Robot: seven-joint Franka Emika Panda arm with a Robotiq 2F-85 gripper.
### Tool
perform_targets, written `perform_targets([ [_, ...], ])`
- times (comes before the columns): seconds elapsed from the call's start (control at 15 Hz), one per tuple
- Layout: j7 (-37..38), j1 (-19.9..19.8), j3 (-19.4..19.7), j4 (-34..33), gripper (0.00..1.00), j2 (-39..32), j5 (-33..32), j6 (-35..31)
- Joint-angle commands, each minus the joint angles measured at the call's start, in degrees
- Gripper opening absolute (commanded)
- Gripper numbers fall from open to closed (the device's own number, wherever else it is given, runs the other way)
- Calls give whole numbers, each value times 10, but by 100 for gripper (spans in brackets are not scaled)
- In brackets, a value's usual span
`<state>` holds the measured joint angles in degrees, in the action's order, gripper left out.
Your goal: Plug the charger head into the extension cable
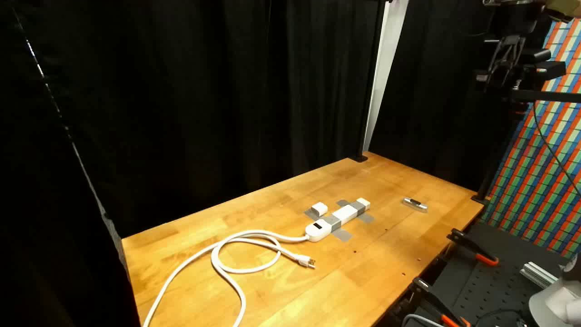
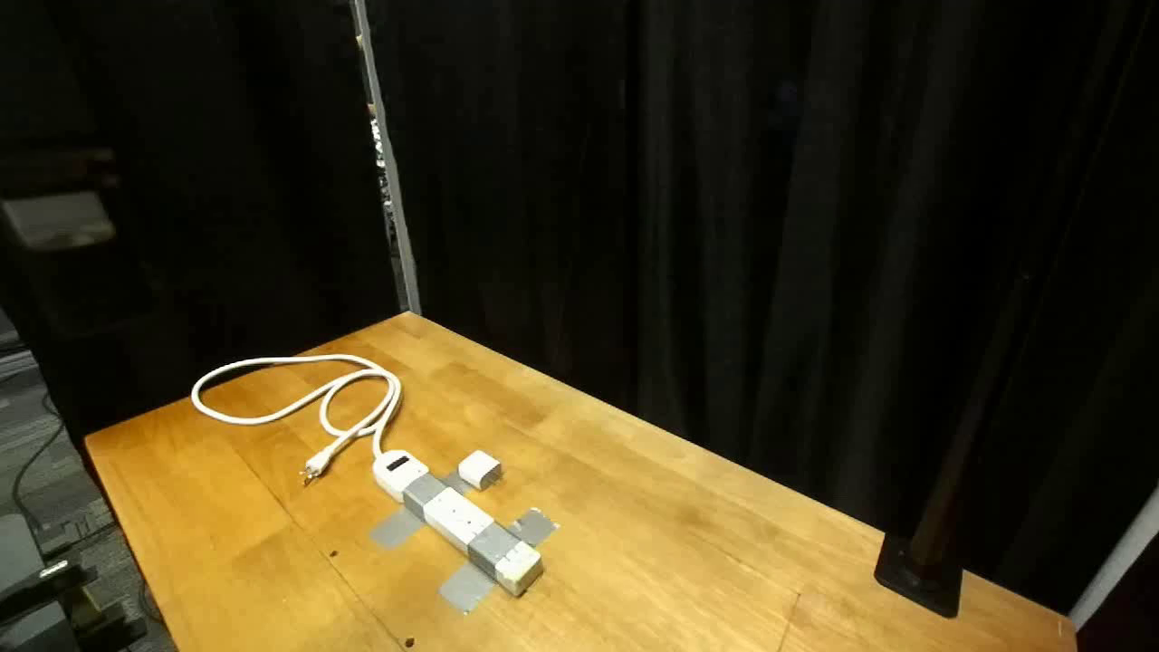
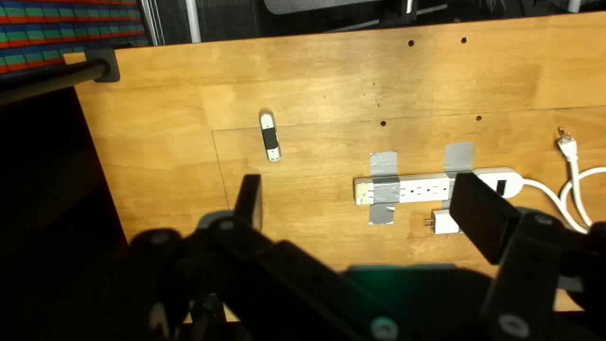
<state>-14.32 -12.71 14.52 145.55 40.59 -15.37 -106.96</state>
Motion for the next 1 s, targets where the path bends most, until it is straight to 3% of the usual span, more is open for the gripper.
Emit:
perform_targets([
  [0.0, 1, 2, 1, -2, 100, 0, -1, 1],
  [0.47, 1, 3, 1, -4, 100, 3, -1, 1],
  [0.53, 81, -18, -20, -12, 100, -19, 1, -4],
  [0.8, 254, -12, -87, 4, 100, -43, 21, -52],
  [0.93, 346, -29, -156, -2, 100, -76, 36, -74],
])
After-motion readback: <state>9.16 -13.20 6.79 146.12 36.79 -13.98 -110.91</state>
